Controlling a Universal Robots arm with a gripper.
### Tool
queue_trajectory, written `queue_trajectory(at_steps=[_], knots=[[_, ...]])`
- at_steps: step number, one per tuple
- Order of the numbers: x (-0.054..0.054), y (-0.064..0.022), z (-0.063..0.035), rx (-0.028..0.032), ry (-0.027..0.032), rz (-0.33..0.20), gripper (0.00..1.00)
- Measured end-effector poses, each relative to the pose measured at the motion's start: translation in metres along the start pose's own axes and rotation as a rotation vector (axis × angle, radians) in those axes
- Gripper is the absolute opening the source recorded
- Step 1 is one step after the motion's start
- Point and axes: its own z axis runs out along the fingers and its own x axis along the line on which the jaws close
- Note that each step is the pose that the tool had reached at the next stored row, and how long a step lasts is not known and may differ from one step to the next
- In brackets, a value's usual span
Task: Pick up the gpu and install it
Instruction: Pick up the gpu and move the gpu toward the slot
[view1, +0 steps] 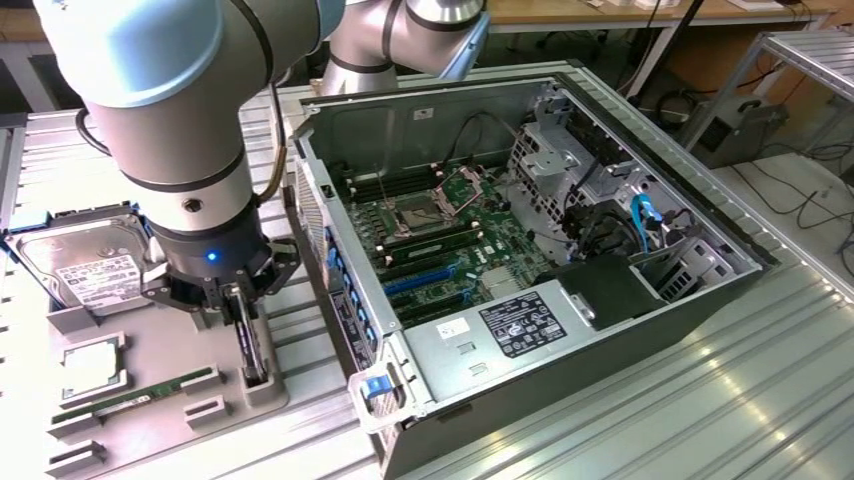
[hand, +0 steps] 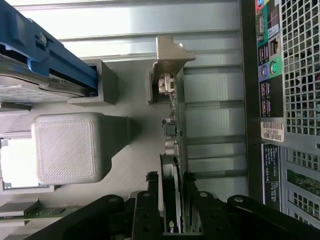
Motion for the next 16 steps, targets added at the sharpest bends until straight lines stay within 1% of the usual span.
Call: queue_trajectory(at_steps=[1, 3, 5, 9, 14, 16], knots=[[0.0, 0.0, 0.0, -0.0001, -0.0001, 0.0, 0.28], [0.0, 0.0, 0.0001, -0.0001, -0.0002, 0.0, 0.26], [0.0, 0.0, 0.0, -0.0001, 0.0001, -0.006, 0.26], [0.0, 0.0, 0.0001, -0.0012, 0.0036, -0.088, 0.26], [-0.0001, 0.0001, -0.0002, -0.0015, 0.0035, -0.092, 0.26], [-0.0001, 0.0003, -0.0049, -0.0015, 0.0038, -0.092, 0.26]])
